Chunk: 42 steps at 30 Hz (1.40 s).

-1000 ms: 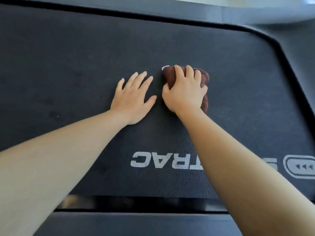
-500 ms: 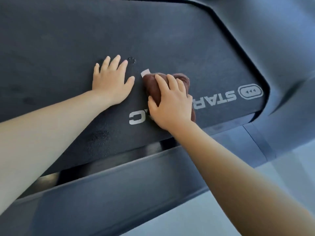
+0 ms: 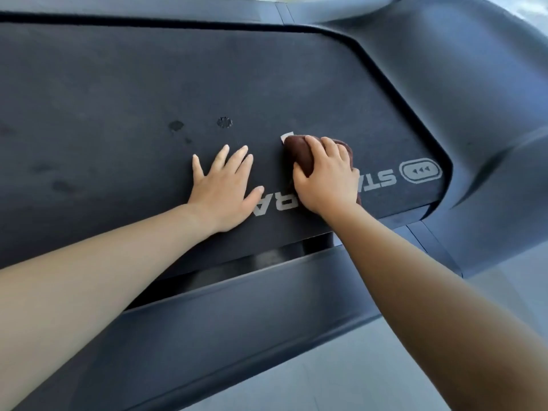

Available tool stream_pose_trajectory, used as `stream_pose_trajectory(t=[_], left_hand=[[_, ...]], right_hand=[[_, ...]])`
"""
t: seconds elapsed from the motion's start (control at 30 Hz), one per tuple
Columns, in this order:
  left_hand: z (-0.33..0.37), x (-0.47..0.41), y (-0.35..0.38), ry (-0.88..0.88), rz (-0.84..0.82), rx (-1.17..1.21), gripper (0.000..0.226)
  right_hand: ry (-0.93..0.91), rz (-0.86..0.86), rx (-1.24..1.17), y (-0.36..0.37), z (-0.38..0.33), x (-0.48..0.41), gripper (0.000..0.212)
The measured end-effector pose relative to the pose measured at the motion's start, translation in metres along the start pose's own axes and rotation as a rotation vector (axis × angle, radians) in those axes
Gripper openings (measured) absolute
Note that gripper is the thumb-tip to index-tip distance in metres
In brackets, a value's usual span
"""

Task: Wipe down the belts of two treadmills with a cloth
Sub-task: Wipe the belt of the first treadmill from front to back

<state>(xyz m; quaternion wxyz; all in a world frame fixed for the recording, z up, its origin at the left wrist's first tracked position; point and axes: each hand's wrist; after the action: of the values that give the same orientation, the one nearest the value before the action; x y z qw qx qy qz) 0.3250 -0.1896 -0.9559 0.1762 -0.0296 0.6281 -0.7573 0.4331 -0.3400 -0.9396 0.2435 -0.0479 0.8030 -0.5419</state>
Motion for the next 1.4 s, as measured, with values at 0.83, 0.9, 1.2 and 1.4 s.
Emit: stream_pose_trajectory(t=[0.83,0.9,1.2,1.4], left_hand=[[-0.049,0.029,-0.020,-0.028,0.028,0.017,0.059],[-0.069,0.033,-0.025,-0.026,0.028,0.015,0.059],[-0.152,-0.015,-0.029,-0.033,0.026,-0.005,0.064],[-0.201,-0.054,-0.037,-0.014,-0.027,-0.032,0.067]], right_hand=[[-0.160,-0.078,-0.039,-0.009,-0.048,0.048,0.056],[-0.191,-0.097,-0.035,-0.005,-0.074,0.065,0.057],[-0.179,-0.112,-0.027,0.047,-0.142,-0.010,0.055],[-0.157,-0.113,-0.007,0.043,-0.154,0.004,0.061]])
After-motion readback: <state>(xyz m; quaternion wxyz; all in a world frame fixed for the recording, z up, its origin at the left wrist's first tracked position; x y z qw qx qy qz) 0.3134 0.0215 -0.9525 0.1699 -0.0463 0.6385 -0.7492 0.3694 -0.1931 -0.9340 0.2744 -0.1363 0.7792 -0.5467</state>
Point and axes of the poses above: each hand's wrist, its own x-axis away from the middle knuckle, its own y-axis out of the palm, z = x × y, and after that the axes turned 13 degrees about z, right-handed
